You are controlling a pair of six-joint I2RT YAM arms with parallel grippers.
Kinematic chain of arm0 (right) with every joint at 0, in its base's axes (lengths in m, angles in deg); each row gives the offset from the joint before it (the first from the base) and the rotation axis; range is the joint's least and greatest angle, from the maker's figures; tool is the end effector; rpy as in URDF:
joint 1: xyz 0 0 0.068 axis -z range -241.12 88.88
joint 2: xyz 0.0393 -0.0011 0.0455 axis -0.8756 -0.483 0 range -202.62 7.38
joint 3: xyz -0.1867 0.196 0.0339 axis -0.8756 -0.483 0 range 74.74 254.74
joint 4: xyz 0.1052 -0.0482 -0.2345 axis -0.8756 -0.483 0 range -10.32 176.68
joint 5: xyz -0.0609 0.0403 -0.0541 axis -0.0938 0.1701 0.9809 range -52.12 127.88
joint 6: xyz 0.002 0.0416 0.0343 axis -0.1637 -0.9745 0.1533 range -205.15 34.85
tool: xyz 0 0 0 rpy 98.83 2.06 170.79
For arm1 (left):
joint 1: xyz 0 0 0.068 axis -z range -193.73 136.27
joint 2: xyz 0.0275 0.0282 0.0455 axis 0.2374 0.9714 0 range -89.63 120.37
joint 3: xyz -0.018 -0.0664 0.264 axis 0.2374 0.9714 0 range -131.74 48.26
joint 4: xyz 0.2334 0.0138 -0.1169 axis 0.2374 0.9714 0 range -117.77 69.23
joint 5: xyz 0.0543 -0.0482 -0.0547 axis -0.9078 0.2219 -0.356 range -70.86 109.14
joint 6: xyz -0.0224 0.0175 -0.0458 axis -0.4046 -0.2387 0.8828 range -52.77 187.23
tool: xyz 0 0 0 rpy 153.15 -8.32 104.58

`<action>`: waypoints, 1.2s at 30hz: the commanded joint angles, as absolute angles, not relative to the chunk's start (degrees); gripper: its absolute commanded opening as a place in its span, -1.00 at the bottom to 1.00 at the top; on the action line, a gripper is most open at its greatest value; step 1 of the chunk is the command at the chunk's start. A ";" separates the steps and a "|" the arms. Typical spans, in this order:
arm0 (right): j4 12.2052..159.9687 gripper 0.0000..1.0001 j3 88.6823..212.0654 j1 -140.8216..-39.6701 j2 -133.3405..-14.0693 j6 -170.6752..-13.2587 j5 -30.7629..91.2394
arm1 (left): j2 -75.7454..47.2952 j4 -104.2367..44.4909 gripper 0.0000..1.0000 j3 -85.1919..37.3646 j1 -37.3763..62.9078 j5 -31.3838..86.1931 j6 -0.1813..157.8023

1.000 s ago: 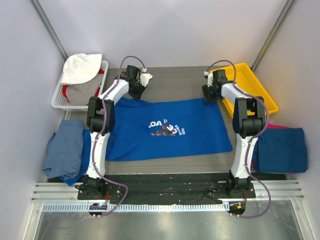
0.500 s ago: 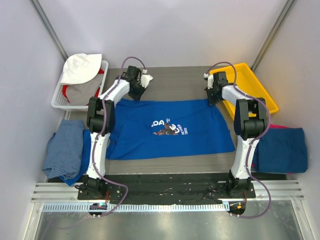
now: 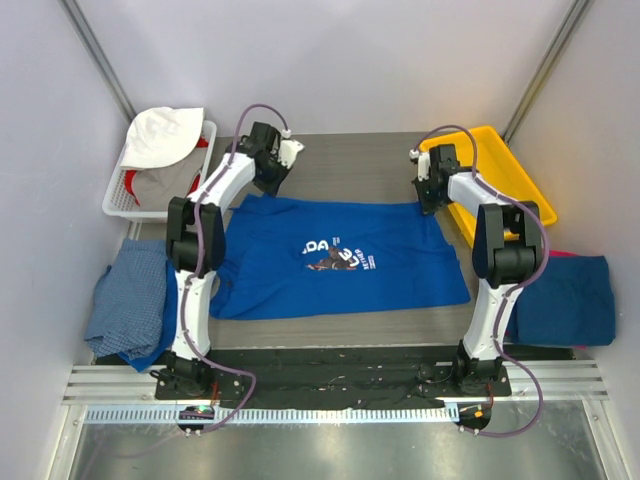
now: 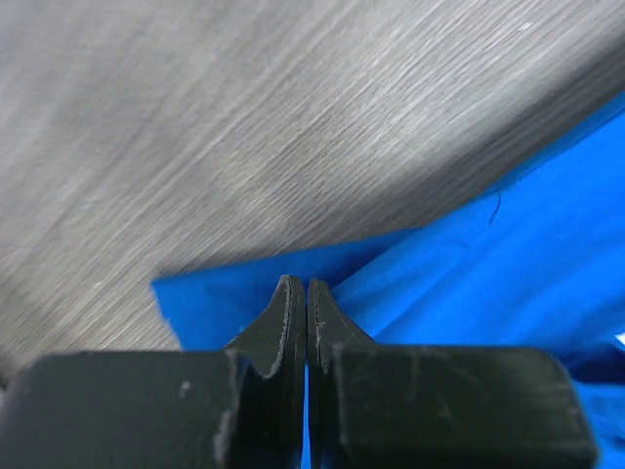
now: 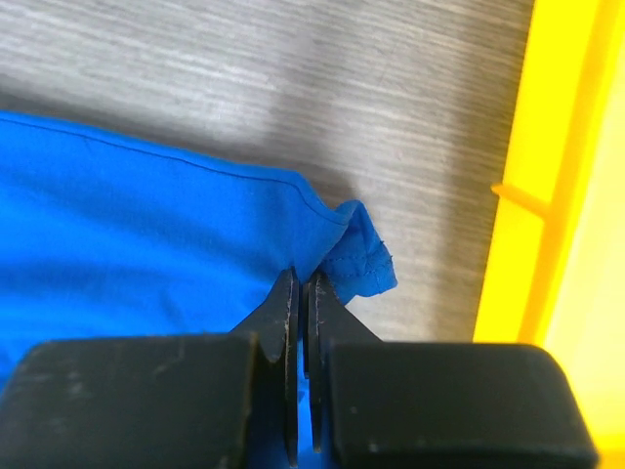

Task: Fold and stack the t-shirts
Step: Grap the side of the flattened tshirt furthest away from the robot with both arms, then fold the other side of the tshirt into a rectangle

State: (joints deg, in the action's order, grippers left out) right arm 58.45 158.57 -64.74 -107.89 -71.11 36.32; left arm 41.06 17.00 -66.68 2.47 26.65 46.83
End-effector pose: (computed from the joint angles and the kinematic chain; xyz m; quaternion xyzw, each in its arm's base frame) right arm 0.4274 0.0280 0.1810 -0.1517 0.9531 -0.0107 0.2616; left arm 0.4768 -0.1433 0.2098 0.3188 0.9110 -0.0540 0.2560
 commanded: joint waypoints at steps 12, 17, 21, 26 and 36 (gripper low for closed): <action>56.54 -0.98 152.27 -64.37 -94.24 -69.69 36.04 | 26.13 21.71 -1.00 -59.68 5.95 25.03 46.58; 56.01 -0.98 150.33 -64.37 -91.86 -69.16 35.68 | 22.61 23.73 -1.00 -55.03 6.83 24.86 45.88; 55.74 -0.98 148.31 -64.37 -90.36 -68.81 35.42 | 18.93 24.52 -1.00 -51.24 7.97 23.63 45.70; 55.74 -0.97 145.85 -64.37 -88.52 -68.63 35.07 | 16.28 25.58 -1.00 -47.81 8.85 22.92 45.61; 55.83 -0.95 142.33 -64.46 -86.58 -67.31 35.77 | 14.08 28.65 -1.00 -44.12 11.66 21.08 46.05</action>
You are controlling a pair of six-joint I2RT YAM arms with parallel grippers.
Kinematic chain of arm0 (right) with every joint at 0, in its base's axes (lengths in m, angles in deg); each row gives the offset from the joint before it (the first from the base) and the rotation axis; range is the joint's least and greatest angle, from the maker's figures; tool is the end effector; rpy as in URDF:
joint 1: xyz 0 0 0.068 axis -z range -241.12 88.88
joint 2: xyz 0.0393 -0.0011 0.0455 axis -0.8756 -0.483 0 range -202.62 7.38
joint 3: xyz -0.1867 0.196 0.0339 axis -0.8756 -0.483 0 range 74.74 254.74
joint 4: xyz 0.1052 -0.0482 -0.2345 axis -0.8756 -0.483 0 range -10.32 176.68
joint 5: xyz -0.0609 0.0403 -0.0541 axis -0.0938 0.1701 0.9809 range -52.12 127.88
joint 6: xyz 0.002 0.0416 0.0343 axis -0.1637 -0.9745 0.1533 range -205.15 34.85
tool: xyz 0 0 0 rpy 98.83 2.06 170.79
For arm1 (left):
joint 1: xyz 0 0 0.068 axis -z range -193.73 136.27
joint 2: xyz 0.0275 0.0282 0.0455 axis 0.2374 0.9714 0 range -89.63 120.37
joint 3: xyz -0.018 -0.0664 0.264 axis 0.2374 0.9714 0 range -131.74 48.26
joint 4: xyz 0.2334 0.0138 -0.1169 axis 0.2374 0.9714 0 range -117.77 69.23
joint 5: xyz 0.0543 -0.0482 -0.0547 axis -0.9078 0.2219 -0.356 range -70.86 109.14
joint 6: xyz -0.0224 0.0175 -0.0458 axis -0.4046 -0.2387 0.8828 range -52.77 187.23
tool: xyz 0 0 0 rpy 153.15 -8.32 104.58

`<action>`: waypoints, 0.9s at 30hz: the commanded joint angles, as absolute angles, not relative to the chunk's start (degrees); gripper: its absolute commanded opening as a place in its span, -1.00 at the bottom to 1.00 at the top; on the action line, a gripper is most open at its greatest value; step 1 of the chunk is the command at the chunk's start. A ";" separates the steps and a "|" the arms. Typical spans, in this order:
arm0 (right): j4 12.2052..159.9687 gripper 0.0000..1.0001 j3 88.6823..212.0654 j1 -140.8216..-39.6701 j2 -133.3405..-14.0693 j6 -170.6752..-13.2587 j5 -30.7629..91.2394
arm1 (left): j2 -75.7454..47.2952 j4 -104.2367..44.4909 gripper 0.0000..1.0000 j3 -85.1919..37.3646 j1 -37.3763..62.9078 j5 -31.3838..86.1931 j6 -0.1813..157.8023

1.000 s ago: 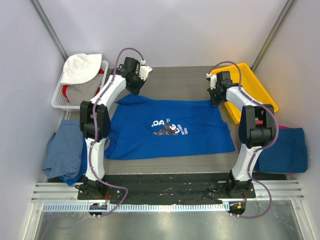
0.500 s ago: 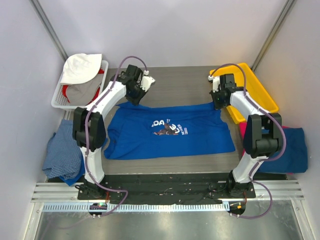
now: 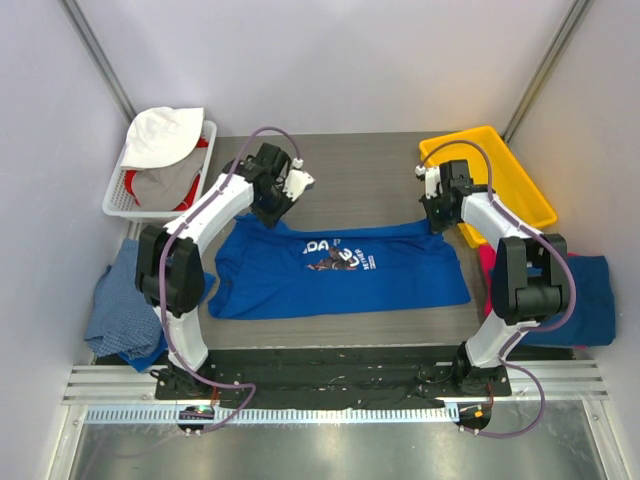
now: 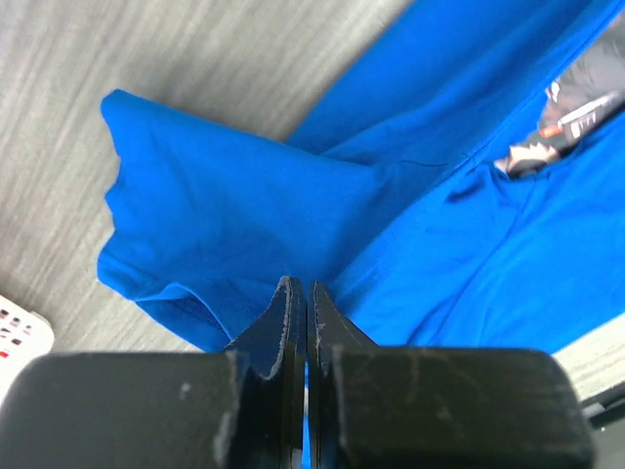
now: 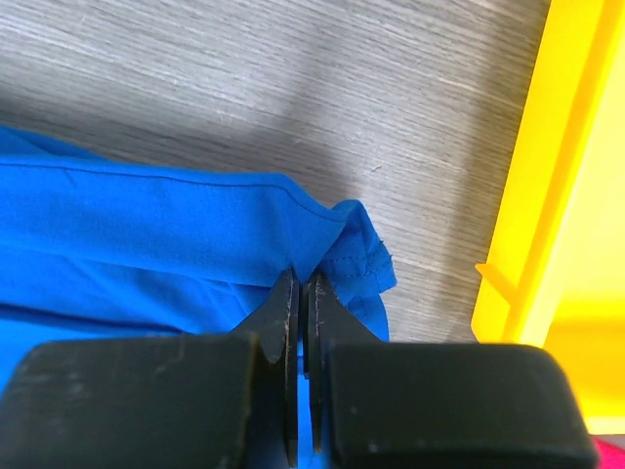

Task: Fold and stack the t-shirts
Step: Fold the other side of the tshirt into a rectangle

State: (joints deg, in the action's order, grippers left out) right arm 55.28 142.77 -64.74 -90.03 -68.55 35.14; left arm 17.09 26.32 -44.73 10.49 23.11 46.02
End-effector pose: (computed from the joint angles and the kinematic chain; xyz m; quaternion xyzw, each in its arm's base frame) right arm 0.3496 0.0239 0.2117 -0.1758 0.9513 -0.0055 0.2531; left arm 0.3542 -0.1620 0.2651 0.3849 0.9021 -0.0390 0.1913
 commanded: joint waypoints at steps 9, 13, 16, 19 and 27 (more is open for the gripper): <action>55.66 -0.94 141.54 -64.37 -85.61 -66.87 36.30 | 16.36 37.70 -1.00 -48.07 14.12 16.69 45.96; 55.48 -0.93 141.54 -64.37 -85.52 -66.61 36.30 | 16.36 40.34 -1.00 -48.69 15.09 15.28 46.31; 55.39 -0.94 141.71 -64.37 -85.35 -66.26 36.38 | 16.28 43.06 -1.00 -49.21 15.88 14.84 46.49; 55.31 -0.94 141.98 -64.37 -85.35 -66.08 36.56 | 16.45 45.61 -1.00 -49.48 17.03 14.57 46.58; 55.13 -0.94 141.63 -64.37 -85.00 -65.20 36.82 | 16.01 50.27 -1.00 -49.30 20.71 12.82 46.84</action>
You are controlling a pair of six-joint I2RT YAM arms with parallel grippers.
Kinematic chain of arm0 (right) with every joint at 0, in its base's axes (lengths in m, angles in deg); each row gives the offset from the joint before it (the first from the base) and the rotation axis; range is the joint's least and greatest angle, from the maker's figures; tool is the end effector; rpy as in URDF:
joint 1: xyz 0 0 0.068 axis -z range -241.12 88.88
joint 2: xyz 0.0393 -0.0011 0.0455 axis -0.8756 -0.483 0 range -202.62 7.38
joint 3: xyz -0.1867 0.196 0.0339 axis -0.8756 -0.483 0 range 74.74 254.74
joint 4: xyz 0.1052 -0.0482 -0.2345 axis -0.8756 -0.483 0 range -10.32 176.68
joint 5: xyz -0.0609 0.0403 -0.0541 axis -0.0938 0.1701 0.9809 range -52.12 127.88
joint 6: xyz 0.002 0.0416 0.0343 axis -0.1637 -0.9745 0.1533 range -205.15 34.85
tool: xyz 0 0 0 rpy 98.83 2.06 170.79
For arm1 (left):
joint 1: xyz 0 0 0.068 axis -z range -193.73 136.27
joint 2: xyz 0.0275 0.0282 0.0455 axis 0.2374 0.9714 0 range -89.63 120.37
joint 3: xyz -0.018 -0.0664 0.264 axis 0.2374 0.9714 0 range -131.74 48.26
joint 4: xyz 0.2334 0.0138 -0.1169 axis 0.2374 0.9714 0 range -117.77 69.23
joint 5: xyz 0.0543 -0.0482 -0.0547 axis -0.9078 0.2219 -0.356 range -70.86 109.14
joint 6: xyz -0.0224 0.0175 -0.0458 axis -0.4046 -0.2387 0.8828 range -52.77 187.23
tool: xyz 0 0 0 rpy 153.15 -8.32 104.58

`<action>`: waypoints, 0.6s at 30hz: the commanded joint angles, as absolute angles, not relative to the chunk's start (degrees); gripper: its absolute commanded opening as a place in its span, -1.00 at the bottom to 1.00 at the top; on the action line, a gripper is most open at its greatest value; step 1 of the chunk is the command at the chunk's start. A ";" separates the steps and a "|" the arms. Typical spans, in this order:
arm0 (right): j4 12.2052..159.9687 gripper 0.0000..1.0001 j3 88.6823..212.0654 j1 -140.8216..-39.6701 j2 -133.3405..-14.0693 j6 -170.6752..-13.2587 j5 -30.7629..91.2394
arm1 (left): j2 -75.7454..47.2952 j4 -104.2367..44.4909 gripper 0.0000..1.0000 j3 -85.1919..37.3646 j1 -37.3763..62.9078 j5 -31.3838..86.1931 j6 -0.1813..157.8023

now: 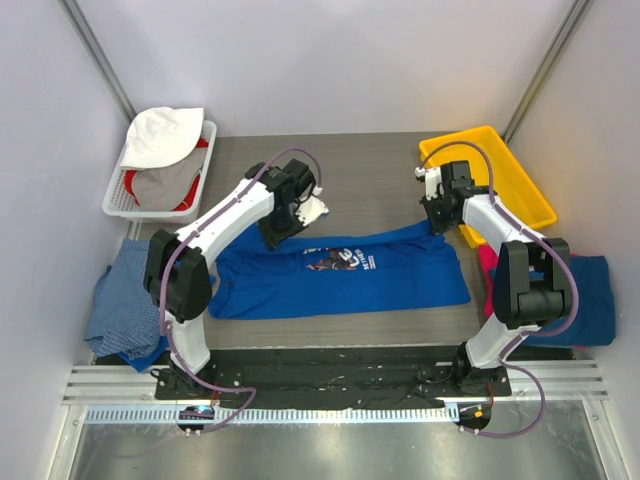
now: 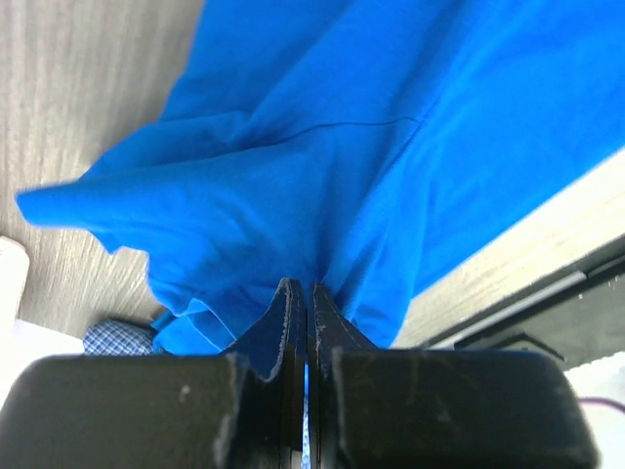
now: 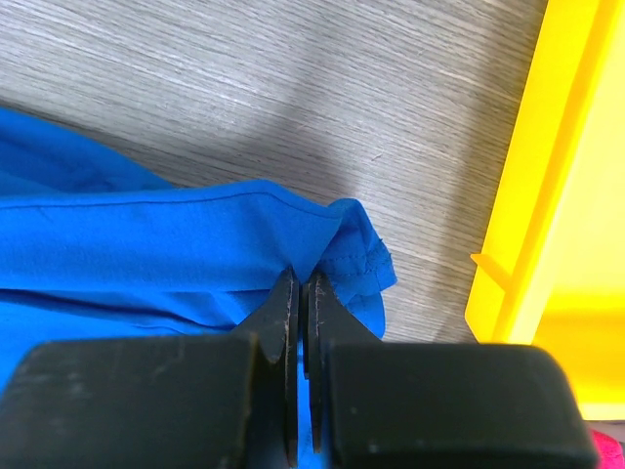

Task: Fold and stack the t-shirts
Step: Fold the other side of the tshirt into a rectangle

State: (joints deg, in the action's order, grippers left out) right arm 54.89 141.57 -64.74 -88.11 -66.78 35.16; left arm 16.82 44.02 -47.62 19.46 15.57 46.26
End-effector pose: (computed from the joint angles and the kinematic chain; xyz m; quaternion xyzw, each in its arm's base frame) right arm 0.3422 0.0234 0.2161 -0.1903 0.9478 -0.0100 0.2557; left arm 0.3034 -0.1958 0.2722 0.4522 0.8889 0.0238 0.0695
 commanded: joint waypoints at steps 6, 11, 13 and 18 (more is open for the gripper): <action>55.04 -0.94 141.27 -64.37 -84.65 -65.03 36.74 | 16.28 53.17 -1.00 -49.04 23.09 11.85 47.19; 54.95 -0.94 141.10 -64.37 -84.03 -64.76 36.91 | 16.72 54.49 -1.00 -46.67 24.76 11.14 47.54; 54.87 -0.94 140.83 -64.37 -83.68 -64.50 37.18 | 16.72 54.67 -1.00 -45.35 25.11 11.50 47.89; 54.69 -0.93 140.92 -64.37 -83.50 -64.15 37.44 | 16.80 55.90 -1.00 -43.50 26.43 12.73 48.51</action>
